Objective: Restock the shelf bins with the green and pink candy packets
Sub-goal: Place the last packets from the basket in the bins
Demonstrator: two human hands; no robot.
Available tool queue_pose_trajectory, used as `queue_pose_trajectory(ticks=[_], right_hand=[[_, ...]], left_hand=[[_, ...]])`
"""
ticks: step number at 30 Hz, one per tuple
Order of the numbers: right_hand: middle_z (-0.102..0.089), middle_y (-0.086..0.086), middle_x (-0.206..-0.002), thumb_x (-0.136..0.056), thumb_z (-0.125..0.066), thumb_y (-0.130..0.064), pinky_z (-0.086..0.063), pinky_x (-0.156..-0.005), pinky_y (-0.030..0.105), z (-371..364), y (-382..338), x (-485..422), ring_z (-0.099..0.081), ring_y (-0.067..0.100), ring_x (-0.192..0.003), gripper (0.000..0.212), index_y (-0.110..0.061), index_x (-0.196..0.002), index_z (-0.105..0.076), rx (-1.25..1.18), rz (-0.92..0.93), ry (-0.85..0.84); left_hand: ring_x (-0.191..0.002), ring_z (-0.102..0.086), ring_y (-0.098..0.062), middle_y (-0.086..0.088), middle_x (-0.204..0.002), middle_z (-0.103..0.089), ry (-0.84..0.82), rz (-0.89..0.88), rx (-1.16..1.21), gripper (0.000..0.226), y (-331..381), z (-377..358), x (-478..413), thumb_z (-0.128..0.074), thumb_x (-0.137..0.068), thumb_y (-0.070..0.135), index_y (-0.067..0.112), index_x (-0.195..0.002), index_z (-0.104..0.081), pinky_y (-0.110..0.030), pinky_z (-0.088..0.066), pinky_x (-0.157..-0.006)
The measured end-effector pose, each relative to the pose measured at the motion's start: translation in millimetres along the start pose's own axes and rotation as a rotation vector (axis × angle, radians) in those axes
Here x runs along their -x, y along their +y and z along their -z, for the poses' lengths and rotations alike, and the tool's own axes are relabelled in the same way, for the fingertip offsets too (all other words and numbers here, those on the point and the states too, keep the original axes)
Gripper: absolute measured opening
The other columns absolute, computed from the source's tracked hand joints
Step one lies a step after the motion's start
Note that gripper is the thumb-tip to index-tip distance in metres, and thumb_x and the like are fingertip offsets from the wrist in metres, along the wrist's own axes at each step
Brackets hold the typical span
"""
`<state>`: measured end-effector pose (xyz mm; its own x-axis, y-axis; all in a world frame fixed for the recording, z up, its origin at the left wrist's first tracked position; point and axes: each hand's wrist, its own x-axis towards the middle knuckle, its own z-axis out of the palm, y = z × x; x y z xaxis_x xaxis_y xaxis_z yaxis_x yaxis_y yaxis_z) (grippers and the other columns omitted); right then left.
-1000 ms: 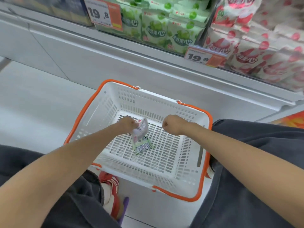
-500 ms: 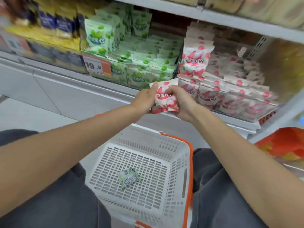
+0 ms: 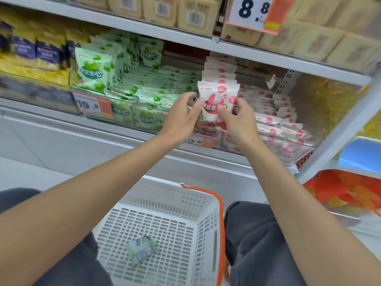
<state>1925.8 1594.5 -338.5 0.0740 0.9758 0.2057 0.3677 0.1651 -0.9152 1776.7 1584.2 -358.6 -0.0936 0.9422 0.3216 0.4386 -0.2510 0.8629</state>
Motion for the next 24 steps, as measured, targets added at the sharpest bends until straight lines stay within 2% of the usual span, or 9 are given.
queue_pose_trajectory(ticks=[2, 6, 9, 12, 15, 18, 21, 24], right_hand=[[-0.069, -0.001, -0.102, -0.095, -0.058, -0.025, -0.054, -0.077, 0.027, 5.3, 1.8, -12.4, -0.066, 0.012, -0.092, 0.022, -0.014, -0.113, -0.060, 0.035, 0.039, 0.094], [-0.065, 0.005, -0.106, -0.096, -0.054, -0.031, -0.049, -0.083, 0.034, -8.0, 15.5, -24.4, -0.061, 0.022, -0.099, 0.026, -0.011, -0.110, -0.062, 0.174, 0.047, 0.076], [-0.058, 0.002, -0.109, -0.095, -0.054, -0.039, -0.045, -0.088, 0.035, -12.9, 24.1, -24.2, -0.053, 0.017, -0.099, 0.029, -0.013, -0.104, -0.063, 0.365, 0.114, 0.124], [-0.065, -0.002, -0.099, -0.091, -0.063, -0.035, -0.052, -0.082, 0.039, -12.5, 20.6, -23.3, -0.060, 0.017, -0.092, 0.019, -0.019, -0.100, -0.062, 0.204, 0.121, 0.165], [-0.067, -0.005, -0.106, -0.089, -0.069, -0.032, -0.053, -0.082, 0.028, -9.8, 12.4, -21.8, -0.063, 0.011, -0.095, 0.030, -0.018, -0.115, -0.063, 0.158, 0.120, 0.190], [-0.067, -0.011, -0.091, -0.087, -0.071, -0.025, -0.055, -0.072, 0.024, 0.5, 5.7, -23.3, -0.064, 0.003, -0.081, 0.022, -0.023, -0.108, -0.064, 0.124, 0.077, 0.132], [-0.062, -0.013, -0.078, -0.080, -0.073, -0.008, -0.050, -0.061, 0.023, 9.5, 7.5, -26.3, -0.061, 0.003, -0.073, 0.033, -0.020, -0.110, -0.067, 0.231, 0.029, 0.002], [-0.056, -0.012, -0.069, -0.082, -0.067, -0.002, -0.039, -0.054, 0.017, 8.0, 14.2, -23.6, -0.054, 0.002, -0.062, 0.030, -0.015, -0.109, -0.066, 0.390, 0.088, 0.012]], left_hand=[[-0.102, -0.052, -0.007, 0.004, -0.127, -0.054, -0.011, -0.042, -0.079, 0.041, 1.1, 3.7, -10.4, -0.044, -0.103, 0.033, 0.017, -0.141, -0.047, -0.022, -0.044, -0.088], [-0.118, -0.049, -0.016, -0.002, -0.133, -0.051, -0.044, -0.078, -0.182, 0.040, -11.9, 1.1, -16.5, -0.052, -0.100, 0.024, 0.018, -0.140, -0.051, -0.037, -0.039, -0.108], [-0.126, -0.042, -0.016, 0.001, -0.136, -0.045, -0.084, -0.090, -0.256, 0.048, -18.6, -7.4, -12.6, -0.057, -0.098, 0.024, 0.019, -0.145, -0.046, -0.034, -0.033, -0.113], [-0.126, -0.043, -0.013, 0.002, -0.135, -0.044, -0.017, -0.102, -0.254, 0.049, -18.8, -10.5, -10.7, -0.059, -0.097, 0.022, 0.020, -0.144, -0.046, -0.028, -0.033, -0.112], [-0.118, -0.049, -0.015, 0.002, -0.133, -0.045, 0.030, -0.106, -0.242, 0.049, -18.8, -12.0, -9.4, -0.062, -0.095, 0.021, 0.022, -0.141, -0.047, -0.029, -0.038, -0.107], [-0.118, -0.049, -0.014, 0.003, -0.134, -0.046, 0.035, -0.116, -0.266, 0.052, -19.0, -13.5, -9.0, -0.066, -0.092, 0.023, 0.024, -0.140, -0.045, -0.030, -0.042, -0.103], [-0.116, -0.050, -0.015, 0.002, -0.132, -0.048, 0.050, -0.124, -0.271, 0.048, -19.4, -14.4, -10.2, -0.068, -0.090, 0.023, 0.026, -0.134, -0.048, -0.033, -0.044, -0.101], [-0.116, -0.050, -0.014, 0.003, -0.131, -0.048, 0.066, -0.139, -0.287, 0.044, -20.1, -14.7, -10.0, -0.067, -0.091, 0.023, 0.026, -0.131, -0.049, -0.031, -0.045, -0.099]])
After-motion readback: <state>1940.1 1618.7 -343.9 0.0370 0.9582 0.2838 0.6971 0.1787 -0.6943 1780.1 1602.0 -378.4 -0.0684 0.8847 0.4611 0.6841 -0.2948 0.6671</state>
